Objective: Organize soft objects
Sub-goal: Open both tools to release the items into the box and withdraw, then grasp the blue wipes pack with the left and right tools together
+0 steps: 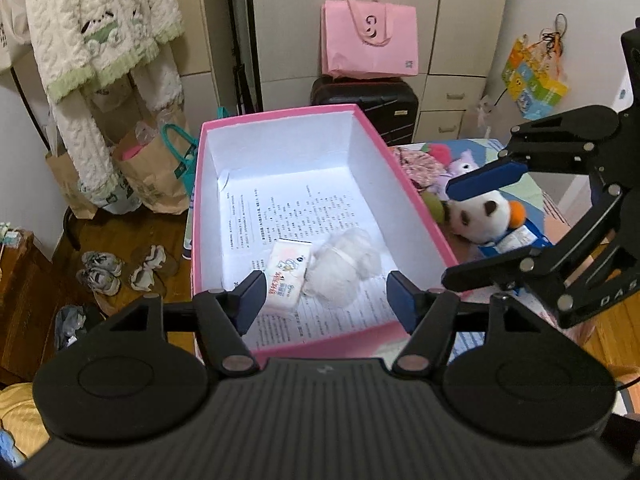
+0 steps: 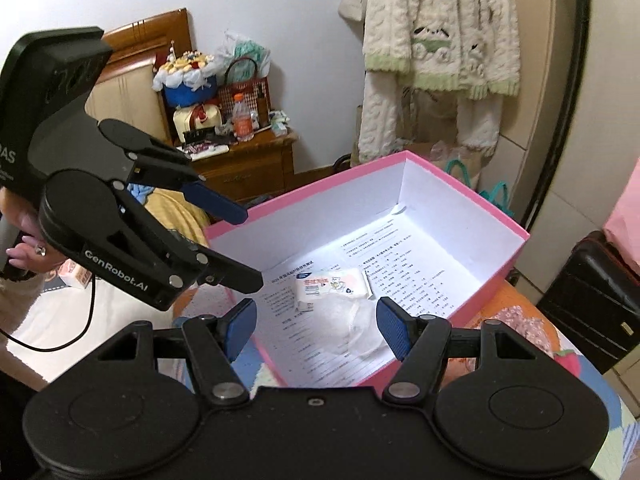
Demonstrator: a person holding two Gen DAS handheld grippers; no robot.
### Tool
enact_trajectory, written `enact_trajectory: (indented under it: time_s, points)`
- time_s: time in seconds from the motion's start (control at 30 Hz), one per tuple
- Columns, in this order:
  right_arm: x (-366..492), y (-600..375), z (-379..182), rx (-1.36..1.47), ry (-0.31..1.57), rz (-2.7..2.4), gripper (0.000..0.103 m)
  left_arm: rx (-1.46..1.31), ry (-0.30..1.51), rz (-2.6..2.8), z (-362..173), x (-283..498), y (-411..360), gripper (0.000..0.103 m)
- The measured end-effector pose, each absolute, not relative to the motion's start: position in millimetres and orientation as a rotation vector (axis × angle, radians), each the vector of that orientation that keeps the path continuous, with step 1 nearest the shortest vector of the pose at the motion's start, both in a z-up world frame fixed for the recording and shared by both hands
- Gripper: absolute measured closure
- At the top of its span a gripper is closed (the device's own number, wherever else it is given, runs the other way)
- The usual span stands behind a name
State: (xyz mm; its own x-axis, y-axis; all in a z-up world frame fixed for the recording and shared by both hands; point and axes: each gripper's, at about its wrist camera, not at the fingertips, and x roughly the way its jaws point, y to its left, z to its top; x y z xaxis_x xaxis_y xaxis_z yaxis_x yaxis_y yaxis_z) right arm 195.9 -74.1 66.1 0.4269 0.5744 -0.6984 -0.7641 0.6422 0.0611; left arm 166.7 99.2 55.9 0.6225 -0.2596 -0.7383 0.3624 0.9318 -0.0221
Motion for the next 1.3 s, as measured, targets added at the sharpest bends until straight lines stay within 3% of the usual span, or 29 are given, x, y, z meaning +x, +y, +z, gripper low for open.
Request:
enact_trajectory:
  time_s: [0.83,1.3]
  points:
    - [68.0,-128.7,82.3,-0.232,0.647,0.724,0.028,0.253,0.774,-0.492,67.2,71.9,43.6,0.022]
    - [32.9,-200.8,35.1,-0.201,0.644,0.580,0.019,0.204,0.723,-0.656,39.5,75.2,-15.3,0.009]
